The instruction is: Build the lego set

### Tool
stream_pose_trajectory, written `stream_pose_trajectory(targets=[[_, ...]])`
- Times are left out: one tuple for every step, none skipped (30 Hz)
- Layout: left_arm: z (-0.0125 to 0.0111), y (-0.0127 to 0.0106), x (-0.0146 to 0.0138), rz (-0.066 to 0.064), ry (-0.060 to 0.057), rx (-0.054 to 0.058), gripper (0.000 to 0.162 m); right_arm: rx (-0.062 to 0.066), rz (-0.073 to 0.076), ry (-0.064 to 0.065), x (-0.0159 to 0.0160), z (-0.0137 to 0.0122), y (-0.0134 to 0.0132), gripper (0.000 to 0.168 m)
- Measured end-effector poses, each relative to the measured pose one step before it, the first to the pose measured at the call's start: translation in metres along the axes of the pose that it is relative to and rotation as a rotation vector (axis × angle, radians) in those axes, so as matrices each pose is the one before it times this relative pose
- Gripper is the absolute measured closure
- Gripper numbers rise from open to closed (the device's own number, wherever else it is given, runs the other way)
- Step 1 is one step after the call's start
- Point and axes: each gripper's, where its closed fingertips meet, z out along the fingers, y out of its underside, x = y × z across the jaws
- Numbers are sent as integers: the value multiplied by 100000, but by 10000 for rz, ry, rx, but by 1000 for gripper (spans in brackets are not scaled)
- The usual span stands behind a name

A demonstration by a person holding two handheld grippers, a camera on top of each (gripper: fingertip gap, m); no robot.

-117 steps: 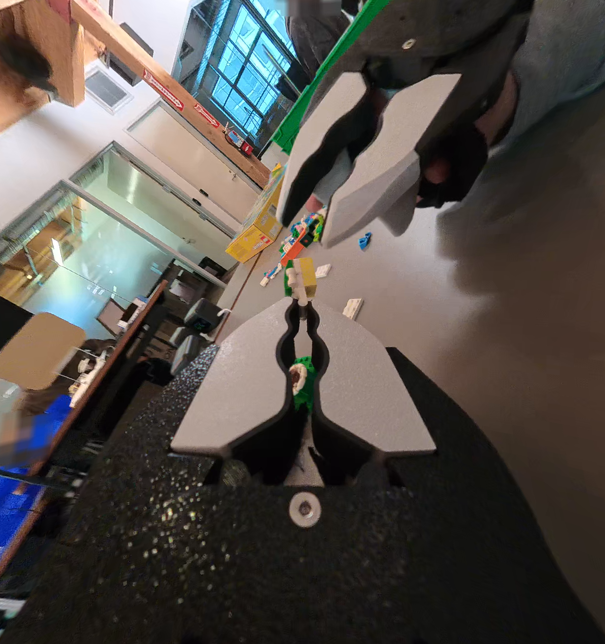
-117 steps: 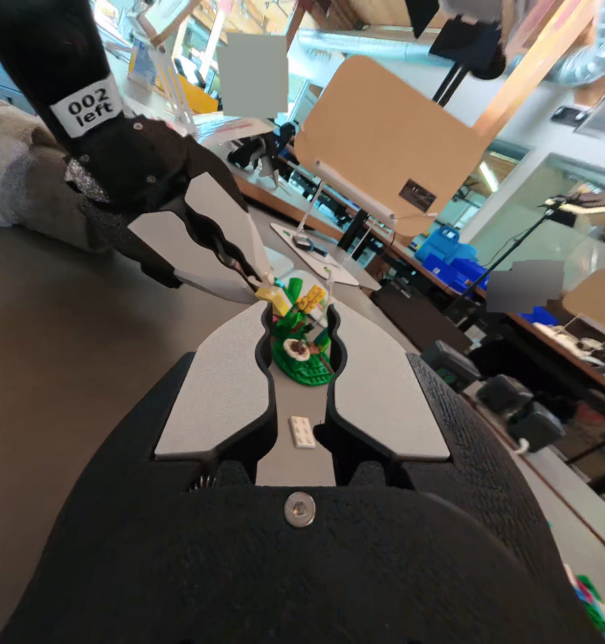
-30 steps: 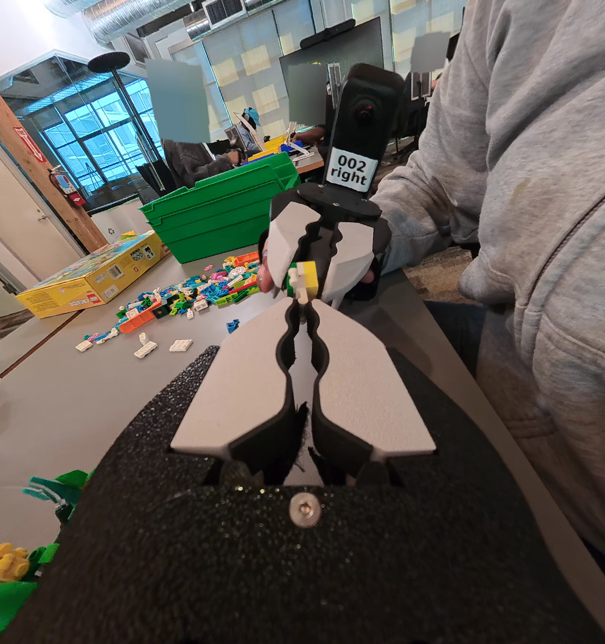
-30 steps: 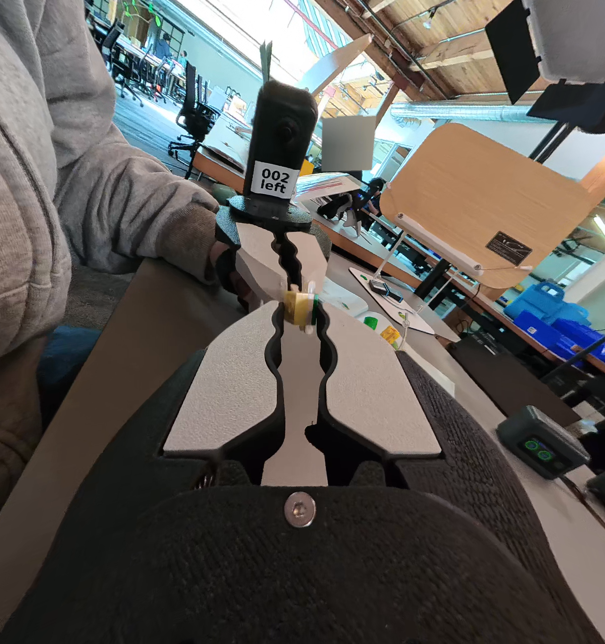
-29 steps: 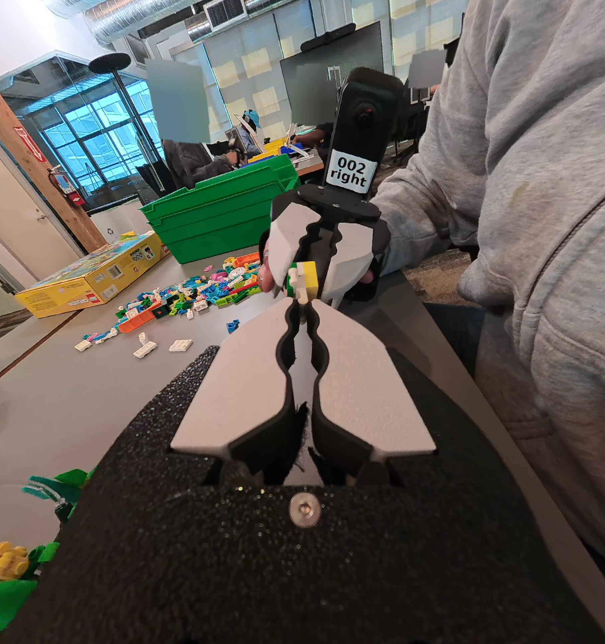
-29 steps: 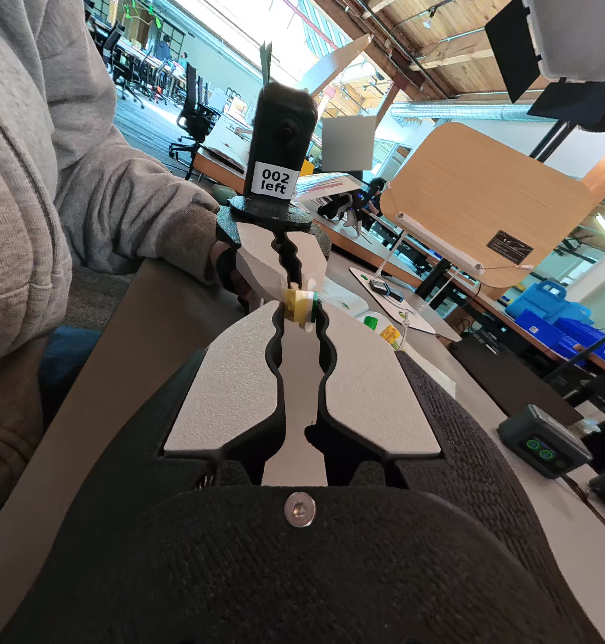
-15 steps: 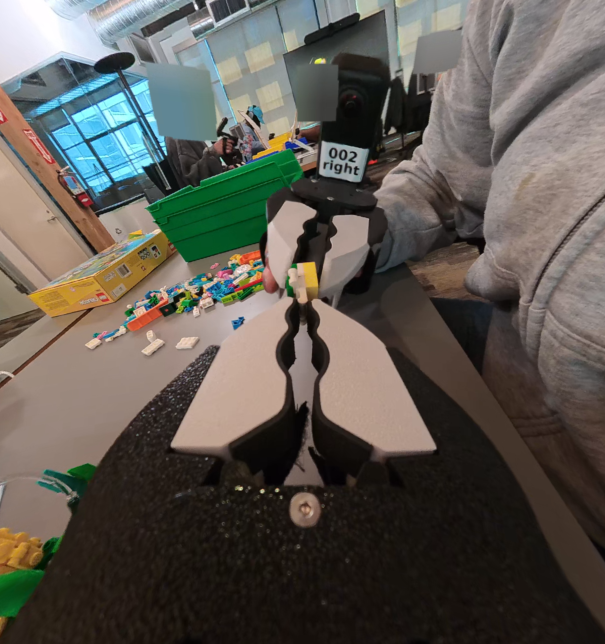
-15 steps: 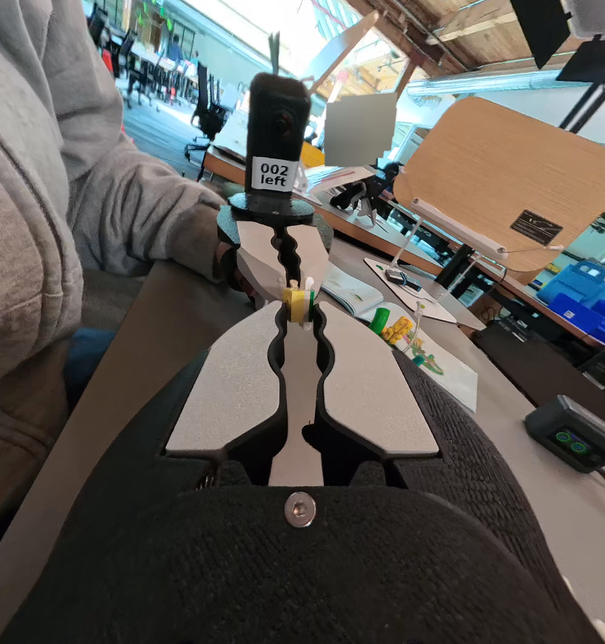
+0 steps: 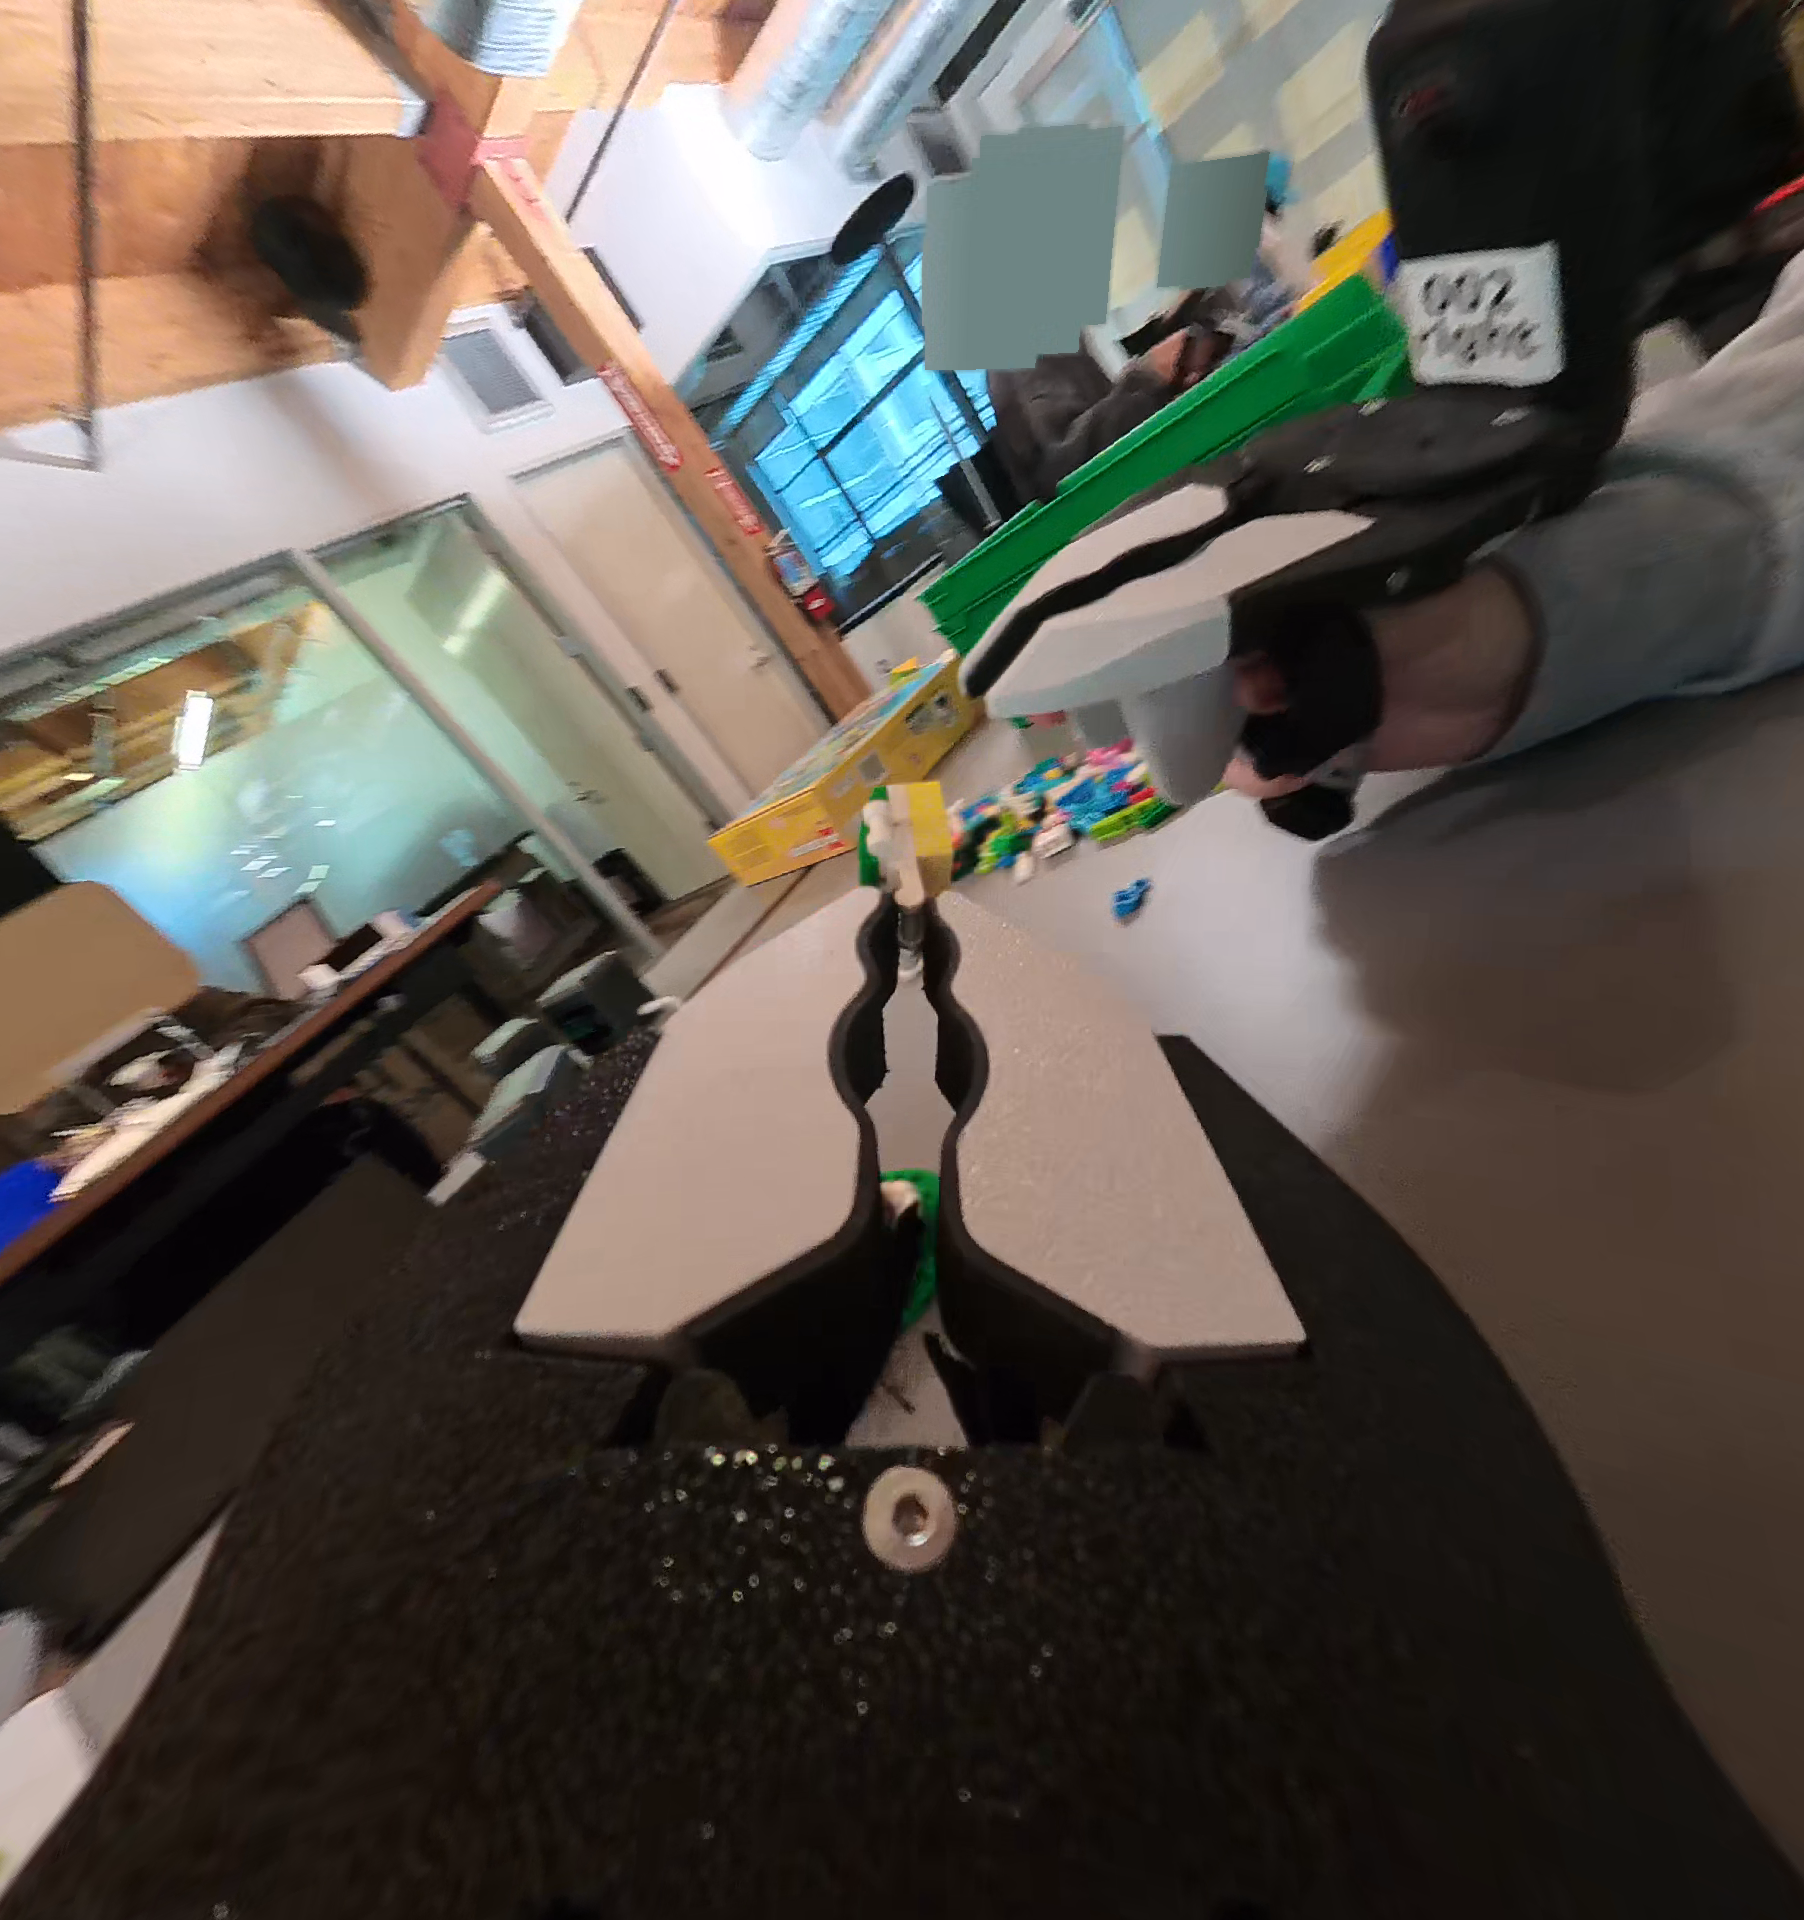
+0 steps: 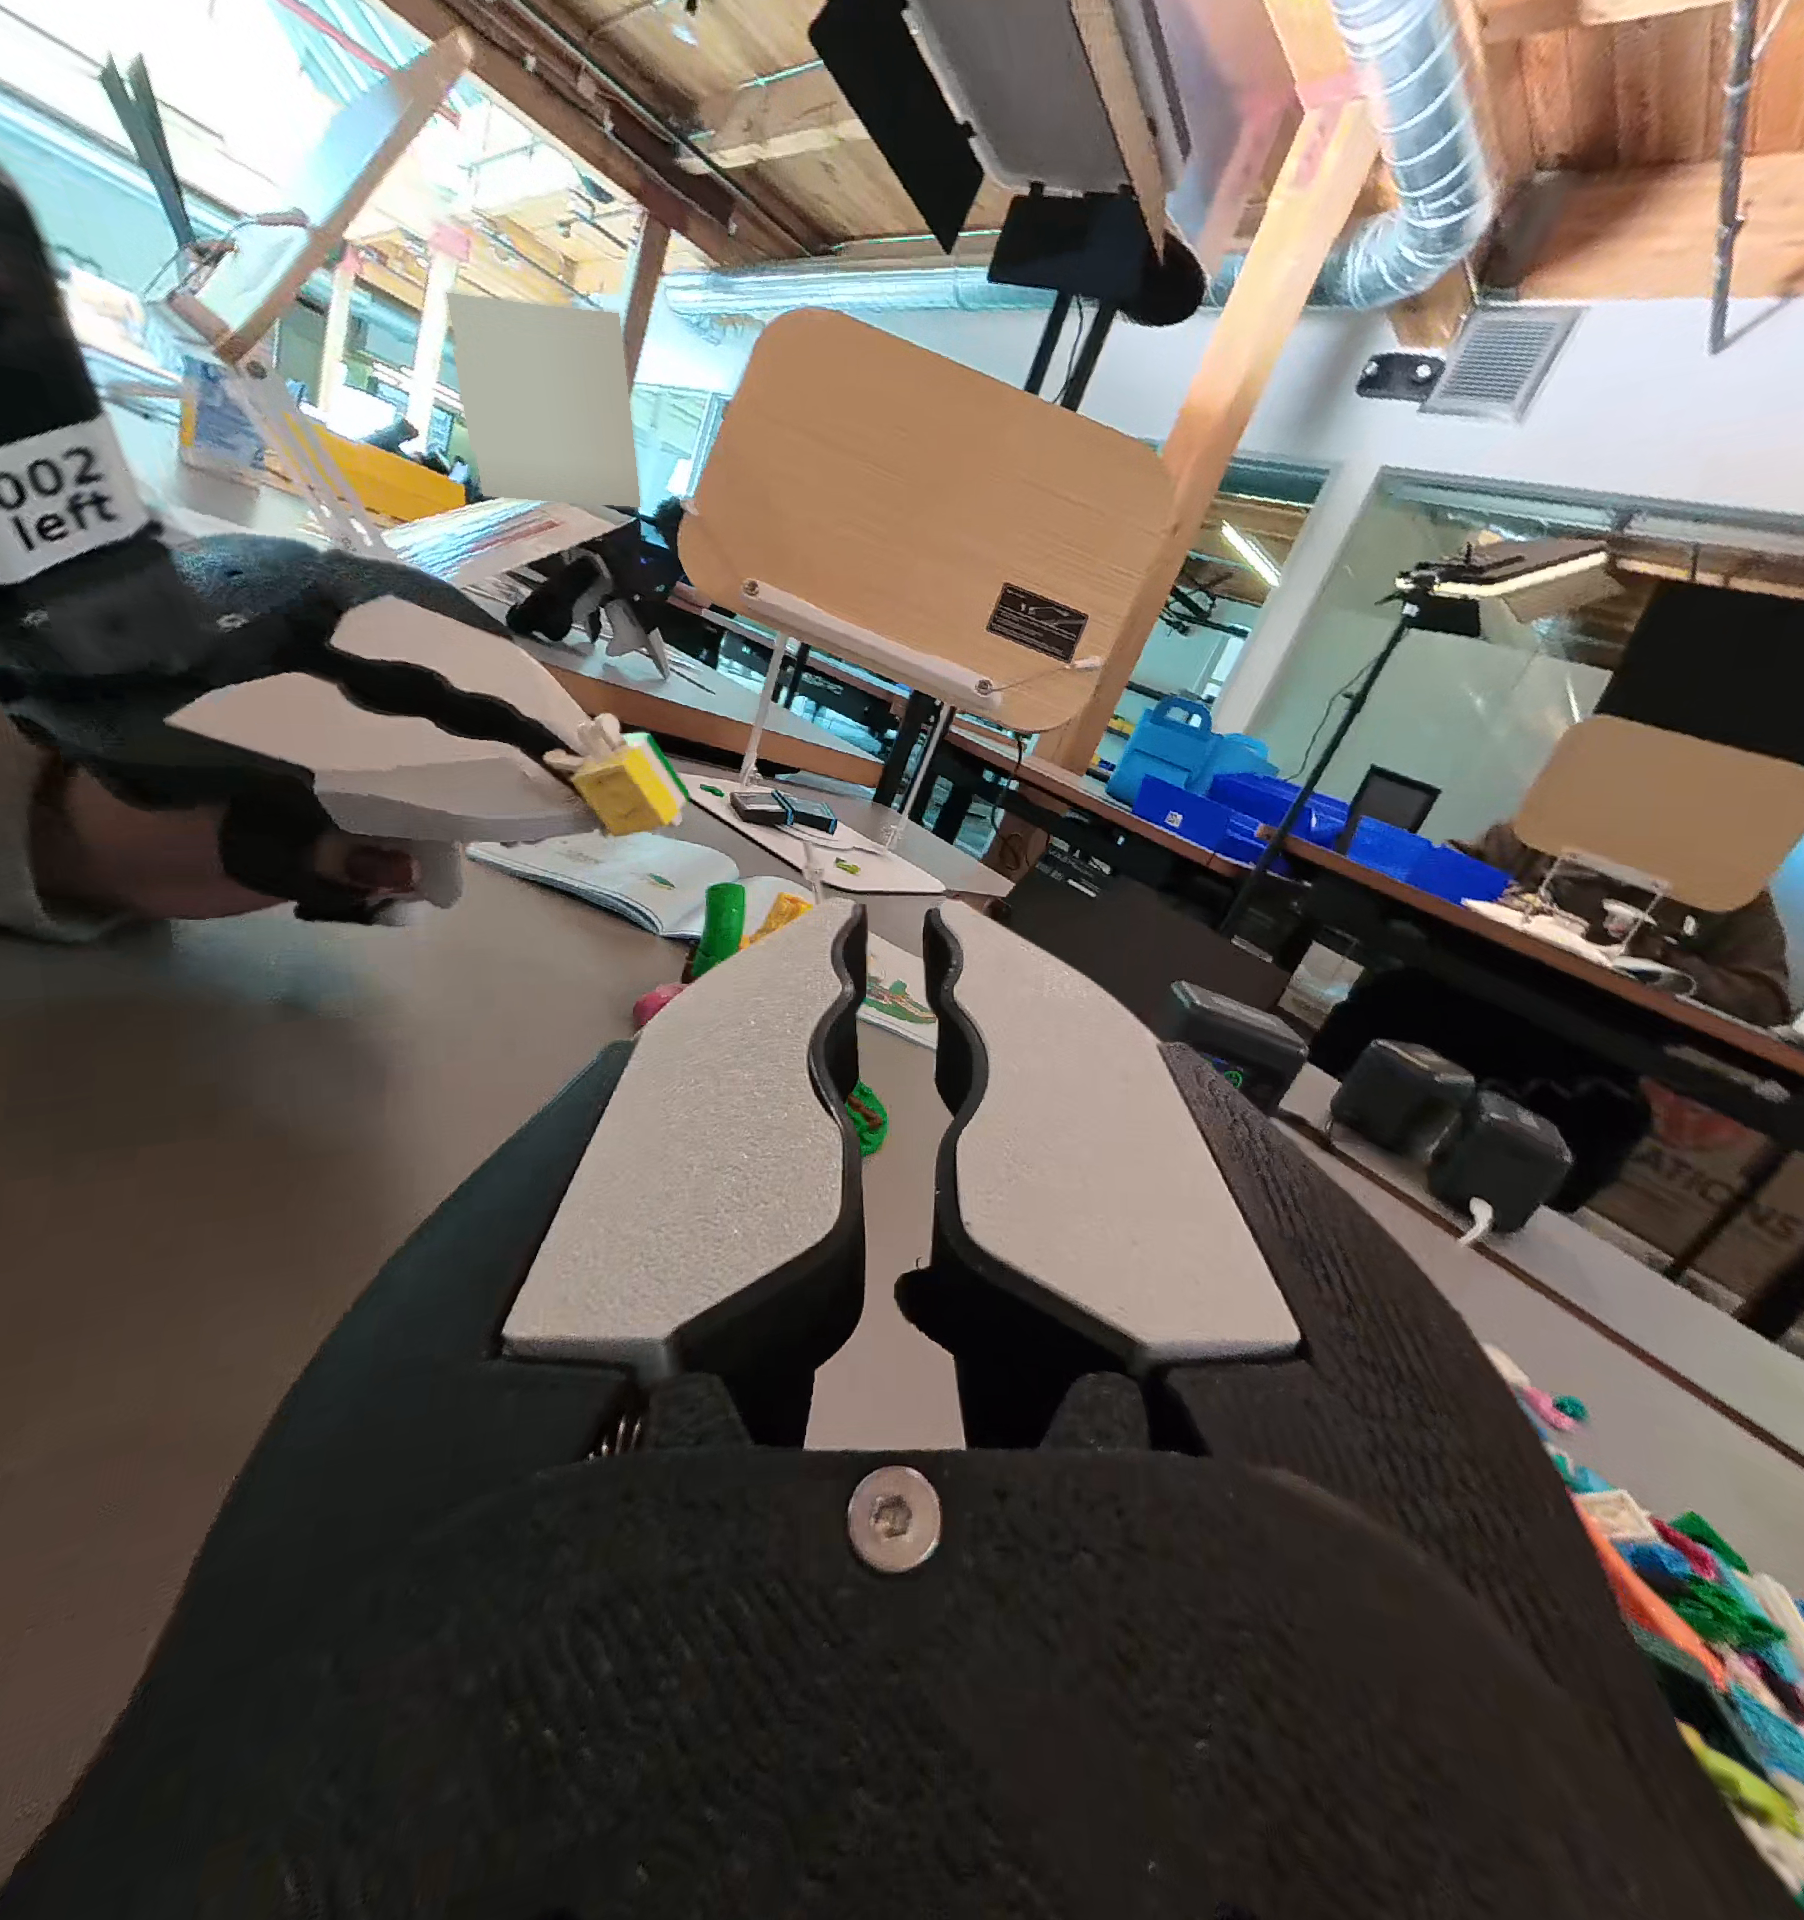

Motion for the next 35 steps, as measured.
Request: stream_pose_trajectory(targets=[[24, 183, -251, 347, -256, -151, 158, -15, 140, 36, 165, -7, 76, 160], [31, 133, -127, 290, -172, -115, 158, -33, 131, 6, 104, 12, 105, 160], [31, 77, -63, 229, -120, -79, 158, -42, 96, 14, 91, 23, 110, 161], [29, 38, -10, 191, -78, -47, 158, -30, 50, 25, 85, 10, 79, 161], [23, 3, -15, 167, -80, -23, 158, -18, 31, 7, 36, 7, 46, 161], [-3, -44, -53, 116, -89, -3, 158, -11, 25, -2, 21, -3, 20, 161], [-17, -89, -56, 46, -68, 38, 158, -5, 8, 3, 18, 3, 14, 162], [-36, -113, -47, -26, -29, 74, 158, -1, -9, 3, -3, -1, 8, 162], [-28, -61, -74, -65, -26, 45, 158, -12, -12, -12, -17, 11, 27, 162], [-23, 22, -121, -69, -48, 2, 158, -33, -11, -23, -43, 24, 68, 162], [-11, 39, -95, -71, -29, -9, 158, -39, -19, -16, -33, 34, 65, 162], [1, 37, -92, -74, -28, -7, 158, -22, -31, -11, -39, 20, 30, 162], [-9, 27, -97, -60, -36, -11, 158, -1, -33, -21, -55, -4, -7, 163], [-7, 16, -77, -18, -41, -10, 158, 6, -29, -26, -61, 3, -25, 163], [-17, 2, -53, 25, -38, -12, 158, 6, -34, -20, -64, -6, -22, 163], [-6, 21, -43, 43, -43, -23, 158, 2, -38, -23, -59, 12, -21, 163], [-3, 11, -30, 43, -39, -20, 158, -8, -40, -19, -49, 0, 13, 163], [8, 15, 6, 30, -13, -17, 158, -15, -41, -10, -33, 6, 15, 163], [7, 2, 45, 24, 9, -2, 158, -13, -41, -1, -21, 8, 13, 163], [9, -36, -2, 30, -19, 9, 158, -6, -29, 14, 8, -1, 7, 163], [-14, -30, -18, 48, -37, 8, 158, 1, -13, 49, 75, -17, -15, 163], [-8, -2, -20, 59, -33, -11, 158, 3, -5, 74, 114, -6, -21, 162], [-3, 42, -1, 47, -19, -27, 158, -5, 9, 57, 111, -16, -1, 162], [14, 27, 22, 39, -1, -20, 158, -14, 25, 33, 85, 1, 34, 162], [23, 30, 29, 44, 7, -21, 158, -22, 28, 18, 57, 7, 43, 162], [11, 24, 51, 62, 6, -22, 158, -24, 12, 10, 29, 11, 35, 162], [19, 29, 67, 81, 18, -25, 158, -23, -8, -7, -10, 14, 34, 162], [21, 12, 105, 87, 29, -22, 158, -20, -27, -19, -53, 21, 26, 162], [34, 26, 150, 104, 61, -31, 158, -13, -44, -21, -54, 9, 8, 162], [37, 36, 206, 144, 72, -37, 158, -6, -52, -22, -70, 7, -10, 162], [44, 28, 236, 195, 80, -43, 158, -4, -51, -25, -74, -1, -15, 162], [57, 43, 311, 227, 107, -53, 158, -8, -48, -25, -66, 14, -2, 162], [62, 31, 339, 230, 120, -49, 158, -10, -43, -23, -67, 12, 1, 162], [62, 5, 294, 224, 89, -42, 158, -12, -36, -21, -49, 17, 12, 162], [47, -22, 209, 181, 56, -27, 158, -11, -32, -18, -50, 9, 7, 162]])
